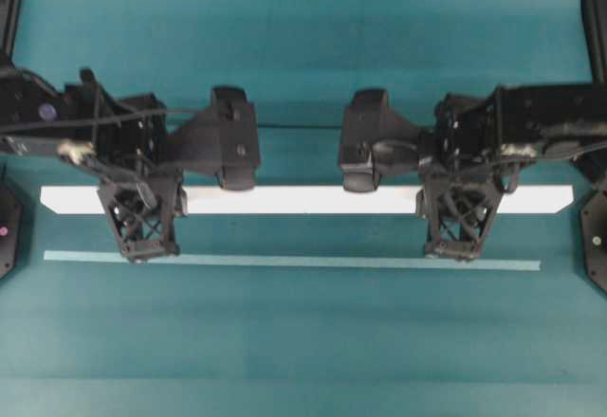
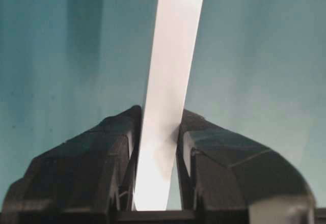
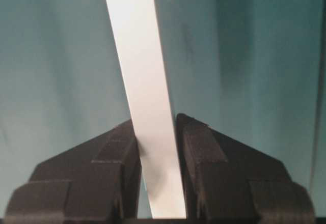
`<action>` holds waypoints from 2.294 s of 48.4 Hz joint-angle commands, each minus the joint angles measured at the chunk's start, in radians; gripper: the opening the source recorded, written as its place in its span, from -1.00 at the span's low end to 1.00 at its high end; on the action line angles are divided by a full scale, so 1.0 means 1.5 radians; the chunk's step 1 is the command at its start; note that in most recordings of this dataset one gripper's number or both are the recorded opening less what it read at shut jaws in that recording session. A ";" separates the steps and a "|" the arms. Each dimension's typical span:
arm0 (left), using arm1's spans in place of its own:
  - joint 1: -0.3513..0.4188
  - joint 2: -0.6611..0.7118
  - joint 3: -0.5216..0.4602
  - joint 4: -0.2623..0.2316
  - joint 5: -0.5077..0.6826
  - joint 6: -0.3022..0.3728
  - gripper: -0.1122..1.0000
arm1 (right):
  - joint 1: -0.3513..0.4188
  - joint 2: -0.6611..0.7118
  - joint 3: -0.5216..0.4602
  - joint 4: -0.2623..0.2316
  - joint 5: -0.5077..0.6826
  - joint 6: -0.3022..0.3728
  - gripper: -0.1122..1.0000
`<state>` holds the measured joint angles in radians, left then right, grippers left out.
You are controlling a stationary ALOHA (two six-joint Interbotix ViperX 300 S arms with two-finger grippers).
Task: Lift a wooden board with both hands.
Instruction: 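Lower the held board back down onto the table with both grippers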
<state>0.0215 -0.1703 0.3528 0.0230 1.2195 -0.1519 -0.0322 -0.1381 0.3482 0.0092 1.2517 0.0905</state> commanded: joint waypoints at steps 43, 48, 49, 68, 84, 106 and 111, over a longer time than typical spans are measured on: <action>0.013 0.094 0.139 0.002 -0.234 -0.004 -0.47 | 0.025 0.111 0.123 0.002 -0.223 -0.018 -0.41; 0.013 0.103 0.145 0.002 -0.253 -0.004 -0.47 | 0.034 0.121 0.134 0.005 -0.247 -0.018 -0.41; 0.014 0.105 0.146 0.002 -0.256 -0.004 -0.47 | 0.035 0.122 0.136 0.005 -0.253 -0.017 -0.41; 0.006 0.134 0.165 0.002 -0.304 -0.005 -0.47 | 0.043 0.151 0.146 0.008 -0.301 -0.017 -0.41; -0.006 0.136 0.178 0.002 -0.320 -0.025 -0.47 | 0.048 0.175 0.146 0.008 -0.320 -0.018 -0.41; -0.017 0.144 0.180 0.002 -0.348 -0.046 -0.47 | 0.056 0.184 0.151 0.009 -0.345 -0.017 -0.41; -0.018 0.149 0.181 0.002 -0.356 -0.050 -0.47 | 0.056 0.187 0.151 0.009 -0.346 -0.017 -0.41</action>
<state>-0.0138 0.0552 0.6305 0.0230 0.7026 -0.1933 0.0383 0.1350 0.5798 0.0184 0.7440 0.0675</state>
